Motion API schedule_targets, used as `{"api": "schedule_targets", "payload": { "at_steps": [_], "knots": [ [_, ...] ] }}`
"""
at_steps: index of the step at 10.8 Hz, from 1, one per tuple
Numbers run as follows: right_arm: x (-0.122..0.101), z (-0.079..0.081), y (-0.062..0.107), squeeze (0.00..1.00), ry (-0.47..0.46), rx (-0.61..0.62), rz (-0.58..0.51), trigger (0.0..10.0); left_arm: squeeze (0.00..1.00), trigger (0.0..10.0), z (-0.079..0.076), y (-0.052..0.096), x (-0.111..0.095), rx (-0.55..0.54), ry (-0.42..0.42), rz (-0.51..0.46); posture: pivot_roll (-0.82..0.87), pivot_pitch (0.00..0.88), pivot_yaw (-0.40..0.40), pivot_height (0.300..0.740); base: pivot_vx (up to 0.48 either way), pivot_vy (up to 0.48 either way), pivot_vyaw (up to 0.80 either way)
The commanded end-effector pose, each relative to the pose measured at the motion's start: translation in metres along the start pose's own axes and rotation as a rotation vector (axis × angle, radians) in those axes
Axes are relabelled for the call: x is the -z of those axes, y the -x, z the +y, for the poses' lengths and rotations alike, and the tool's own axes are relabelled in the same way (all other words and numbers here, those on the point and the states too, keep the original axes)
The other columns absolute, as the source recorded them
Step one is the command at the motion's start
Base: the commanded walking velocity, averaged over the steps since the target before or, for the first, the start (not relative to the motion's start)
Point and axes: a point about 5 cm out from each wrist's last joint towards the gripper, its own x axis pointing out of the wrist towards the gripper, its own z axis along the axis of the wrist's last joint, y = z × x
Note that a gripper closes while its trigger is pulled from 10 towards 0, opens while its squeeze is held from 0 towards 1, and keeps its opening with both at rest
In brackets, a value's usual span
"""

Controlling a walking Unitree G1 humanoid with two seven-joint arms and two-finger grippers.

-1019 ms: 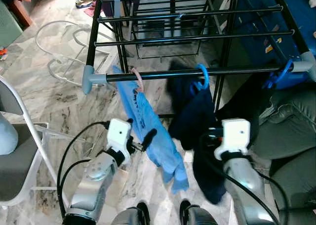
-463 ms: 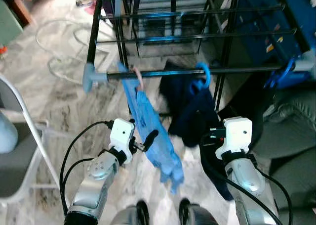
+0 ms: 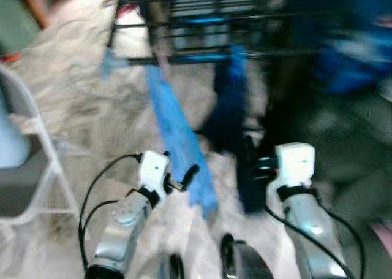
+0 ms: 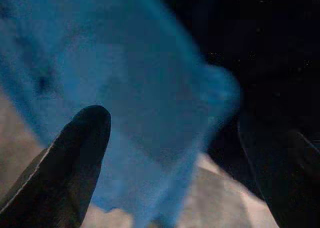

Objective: Hang hanger

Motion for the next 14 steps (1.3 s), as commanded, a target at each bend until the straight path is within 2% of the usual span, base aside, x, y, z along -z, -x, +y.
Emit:
{"api": "schedule_targets", "payload": {
  "at_steps": [1,6,8,9,10,11,12,13,14],
  "knots": [
    [0.001,0.006,0.002,1.00,-0.007,-0.012,0.007,10.0,0.00,10.0,0.004,0.006,0.008,-0.018,-0.002,0.032,-0.11,0.220,0.073,0.740,-0.319,0.000,0.00],
    [0.005,0.008,0.005,1.00,0.017,-0.022,0.009,10.0,0.00,10.0,0.003,0.007,0.012,-0.011,-0.006,0.041,-0.11,0.224,0.074,0.740,-0.270,0.000,0.00],
    [0.029,0.012,0.012,0.98,-0.049,-0.044,0.091,10.0,0.00,10.0,0.006,0.006,0.025,-0.039,-0.012,0.088,-0.11,0.221,0.076,0.740,0.000,0.000,0.00],
    [0.048,0.016,0.017,0.82,-0.078,-0.074,0.169,10.0,0.00,10.0,0.011,0.008,0.040,-0.074,-0.023,0.139,-0.11,0.213,0.079,0.740,0.000,0.000,0.00],
    [0.066,0.017,0.022,0.60,-0.067,-0.092,0.237,10.0,0.00,10.0,0.015,0.011,0.054,-0.105,-0.010,0.187,-0.12,0.202,0.080,0.740,0.000,0.000,0.00],
    [0.100,0.020,0.031,0.21,-0.078,-0.128,0.375,10.0,0.00,10.0,0.022,0.021,0.088,-0.169,-0.009,0.335,-0.12,0.171,0.081,0.740,0.000,0.000,0.00],
    [0.118,0.019,0.037,0.00,-0.101,-0.121,0.448,10.0,0.00,10.0,0.024,0.030,0.105,-0.206,-0.016,0.428,-0.12,0.162,0.082,0.740,0.000,0.000,0.00],
    [0.149,0.018,0.049,0.00,-0.143,-0.113,0.613,10.0,0.00,10.0,0.027,0.053,0.135,-0.245,-0.042,0.624,-0.13,0.156,0.093,0.740,0.000,0.000,0.00],
    [0.166,0.014,0.059,0.00,-0.231,-0.065,0.723,10.0,0.00,10.0,0.031,0.073,0.152,-0.303,-0.033,0.748,-0.13,0.151,0.092,0.740,0.000,0.000,0.00]
  ]
}}
